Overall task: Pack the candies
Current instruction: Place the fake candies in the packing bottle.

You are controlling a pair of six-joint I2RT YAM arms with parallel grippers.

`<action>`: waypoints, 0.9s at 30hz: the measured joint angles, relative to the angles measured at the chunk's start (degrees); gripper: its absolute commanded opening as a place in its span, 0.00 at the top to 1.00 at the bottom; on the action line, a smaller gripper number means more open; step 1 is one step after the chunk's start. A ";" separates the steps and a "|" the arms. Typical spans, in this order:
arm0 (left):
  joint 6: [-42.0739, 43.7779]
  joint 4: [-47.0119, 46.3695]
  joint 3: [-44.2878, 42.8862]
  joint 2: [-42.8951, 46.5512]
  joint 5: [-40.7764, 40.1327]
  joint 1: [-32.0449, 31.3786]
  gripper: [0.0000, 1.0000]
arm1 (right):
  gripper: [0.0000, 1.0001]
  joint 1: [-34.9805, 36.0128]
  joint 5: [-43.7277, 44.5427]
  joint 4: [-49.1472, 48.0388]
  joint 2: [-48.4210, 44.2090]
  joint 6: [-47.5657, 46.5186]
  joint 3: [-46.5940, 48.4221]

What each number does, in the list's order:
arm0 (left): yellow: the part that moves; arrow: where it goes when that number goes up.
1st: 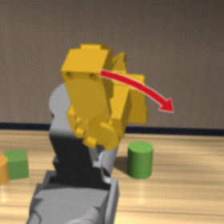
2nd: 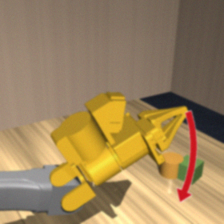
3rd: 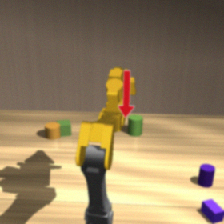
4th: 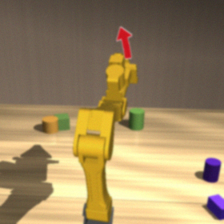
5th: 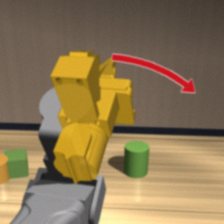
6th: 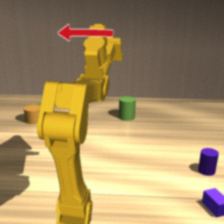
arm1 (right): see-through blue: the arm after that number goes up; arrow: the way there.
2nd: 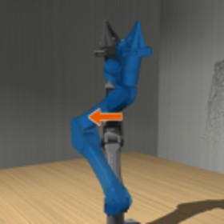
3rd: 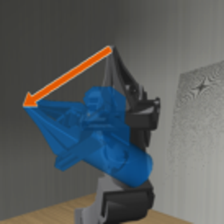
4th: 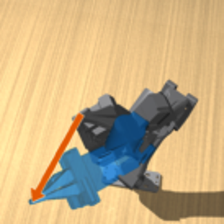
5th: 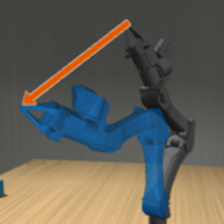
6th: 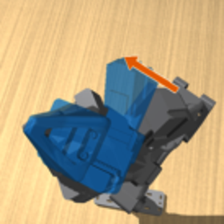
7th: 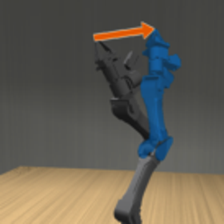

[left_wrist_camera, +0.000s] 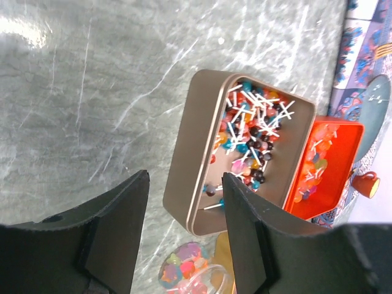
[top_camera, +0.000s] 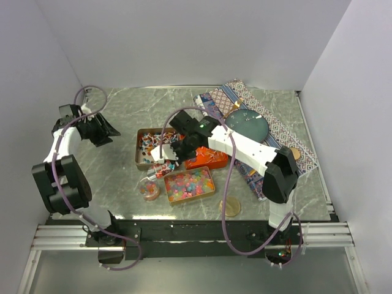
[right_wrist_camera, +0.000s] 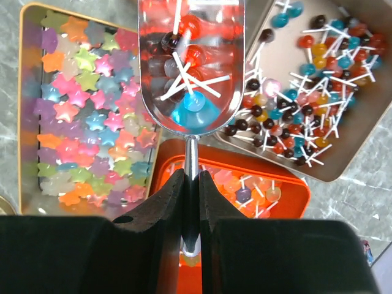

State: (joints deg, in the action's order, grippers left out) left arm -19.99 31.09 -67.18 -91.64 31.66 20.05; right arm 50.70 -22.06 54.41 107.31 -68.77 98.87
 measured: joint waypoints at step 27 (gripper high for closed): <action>-2.45 -2.21 6.08 12.00 3.50 1.95 0.41 | 1.00 11.93 22.40 4.79 3.02 -3.34 4.70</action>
State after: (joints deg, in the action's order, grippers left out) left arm -22.44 28.88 -61.10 -79.64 35.16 22.00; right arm 62.63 0.34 59.20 110.32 -72.12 103.57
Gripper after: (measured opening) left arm 0.585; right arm 0.176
